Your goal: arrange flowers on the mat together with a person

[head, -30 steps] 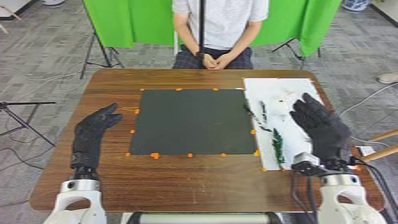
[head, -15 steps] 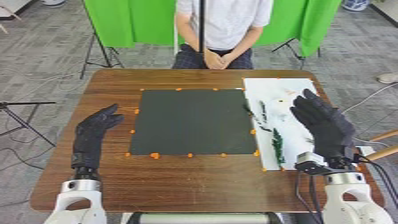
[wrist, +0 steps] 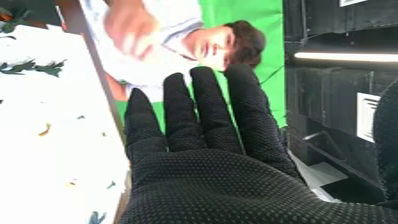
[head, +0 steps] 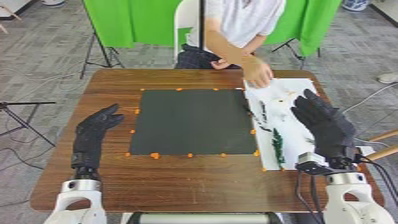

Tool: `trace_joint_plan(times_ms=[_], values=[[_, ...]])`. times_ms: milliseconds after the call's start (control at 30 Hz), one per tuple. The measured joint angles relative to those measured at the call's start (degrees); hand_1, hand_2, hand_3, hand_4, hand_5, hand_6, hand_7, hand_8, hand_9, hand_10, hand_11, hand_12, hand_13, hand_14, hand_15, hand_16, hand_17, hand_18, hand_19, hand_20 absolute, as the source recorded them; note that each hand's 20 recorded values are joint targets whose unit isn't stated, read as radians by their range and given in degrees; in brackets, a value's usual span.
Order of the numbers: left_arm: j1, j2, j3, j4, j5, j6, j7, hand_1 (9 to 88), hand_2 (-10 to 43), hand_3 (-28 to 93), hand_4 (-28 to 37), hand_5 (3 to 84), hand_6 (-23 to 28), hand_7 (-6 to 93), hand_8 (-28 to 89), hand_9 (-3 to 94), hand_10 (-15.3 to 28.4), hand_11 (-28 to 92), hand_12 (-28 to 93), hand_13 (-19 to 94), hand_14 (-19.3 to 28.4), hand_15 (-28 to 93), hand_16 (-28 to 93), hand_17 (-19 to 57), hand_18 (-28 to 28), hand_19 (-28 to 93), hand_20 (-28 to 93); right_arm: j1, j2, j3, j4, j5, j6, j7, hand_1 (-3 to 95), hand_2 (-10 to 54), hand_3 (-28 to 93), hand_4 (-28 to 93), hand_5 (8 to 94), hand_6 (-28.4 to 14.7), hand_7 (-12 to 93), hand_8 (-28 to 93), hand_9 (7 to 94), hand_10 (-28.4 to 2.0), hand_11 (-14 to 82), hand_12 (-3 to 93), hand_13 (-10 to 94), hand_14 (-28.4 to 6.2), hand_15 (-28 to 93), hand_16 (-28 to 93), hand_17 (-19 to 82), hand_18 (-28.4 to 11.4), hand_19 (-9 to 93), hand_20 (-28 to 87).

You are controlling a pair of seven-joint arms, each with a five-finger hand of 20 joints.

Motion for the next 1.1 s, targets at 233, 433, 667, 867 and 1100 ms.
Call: trace_joint_plan(times_ms=[233, 433, 667, 867, 1100], values=[[0.00, 0.00, 0.00, 0.00, 0.02, -0.03, 0.00, 26.8, 3.6, 66, -20.7, 50.2, 3.1, 15.4, -7, 51.6, 15.0, 23, 14, 40, 17.8, 21, -1, 9.5, 11.4, 9, 17, -0.06, 0.00, 0.31, 0.00, -0.01, -0.31, 0.10, 7.9, -3.5, 75, -19, 41.3, -4.5, 7, -8, 39.8, -15.3, 3.9, 10.4, 29, -12.1, 10, 6, 16, -14.1, 2, 21], [-0.01, 0.00, 0.00, 0.00, 0.02, -0.03, 0.00, 26.9, 3.6, 66, -20.7, 50.2, 3.1, 15.5, -7, 51.6, 15.0, 23, 14, 40, 17.9, 21, -1, 9.4, 11.4, 9, 17, -0.09, 0.00, 0.53, 0.01, -0.02, -0.51, 0.14, 7.9, -3.5, 75, -19, 41.3, -4.5, 7, -8, 39.8, -15.3, 3.9, 10.5, 29, -12.1, 10, 6, 16, -14.1, 2, 21], [-0.14, 0.00, -0.02, 0.00, 0.02, -0.02, 0.00, 26.9, 3.8, 66, -20.9, 50.3, 3.1, 15.4, -7, 51.6, 15.0, 23, 14, 40, 17.9, 22, -1, 9.4, 11.4, 9, 17, -0.63, -0.34, 1.68, -0.01, -0.06, -1.79, 0.14, 8.1, -3.3, 75, -19, 41.4, -4.5, 7, -8, 39.8, -15.3, 3.9, 10.5, 29, -12.1, 10, 6, 16, -14.1, 2, 21], [-0.13, 0.01, -0.04, 0.00, 0.02, -0.02, -0.04, 26.9, 3.8, 66, -20.8, 50.3, 3.2, 15.3, -7, 51.7, 15.1, 23, 14, 40, 17.9, 22, -1, 9.4, 11.4, 9, 17, -1.12, -0.55, 2.12, -0.08, -0.10, -2.30, 0.12, 8.2, -3.3, 75, -19, 41.4, -4.5, 7, -8, 39.8, -15.3, 3.9, 10.4, 29, -12.1, 10, 6, 16, -14.1, 1, 21], [-0.13, 0.04, -0.09, 0.00, 0.02, -0.02, -0.14, 26.9, 3.8, 66, -20.9, 50.2, 3.2, 15.4, -7, 51.7, 15.0, 23, 14, 40, 17.9, 22, -1, 9.4, 11.4, 9, 17, -1.55, -0.82, 2.75, -0.10, -0.22, -2.99, 0.05, 8.2, -3.3, 74, -19, 41.4, -4.5, 7, -8, 39.7, -15.2, 3.9, 10.4, 29, -12.1, 10, 6, 16, -14.1, 1, 21]])
